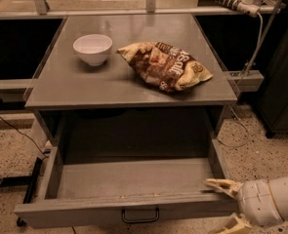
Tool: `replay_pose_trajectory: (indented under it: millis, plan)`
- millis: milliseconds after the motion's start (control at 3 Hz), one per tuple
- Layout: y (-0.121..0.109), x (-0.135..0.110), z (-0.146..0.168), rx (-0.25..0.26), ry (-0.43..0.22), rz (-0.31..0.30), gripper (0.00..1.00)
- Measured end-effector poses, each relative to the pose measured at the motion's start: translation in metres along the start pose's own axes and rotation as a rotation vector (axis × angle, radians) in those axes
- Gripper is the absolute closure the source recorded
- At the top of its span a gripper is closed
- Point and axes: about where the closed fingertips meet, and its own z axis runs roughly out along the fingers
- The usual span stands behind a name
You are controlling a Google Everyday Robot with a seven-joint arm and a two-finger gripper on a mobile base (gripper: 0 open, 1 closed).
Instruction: Open top drawer
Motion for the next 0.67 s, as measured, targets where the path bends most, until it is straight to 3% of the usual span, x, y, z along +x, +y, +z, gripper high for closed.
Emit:
replay_pose_trajectory:
  millis: [333,667]
  plan:
    - [0.0143,0.0023,-0.0049,-0.011,-0.008,0.012,0.61]
    - [0.0140,-0.0004,-0.0073,-0.011,-0.008,0.012,0.59]
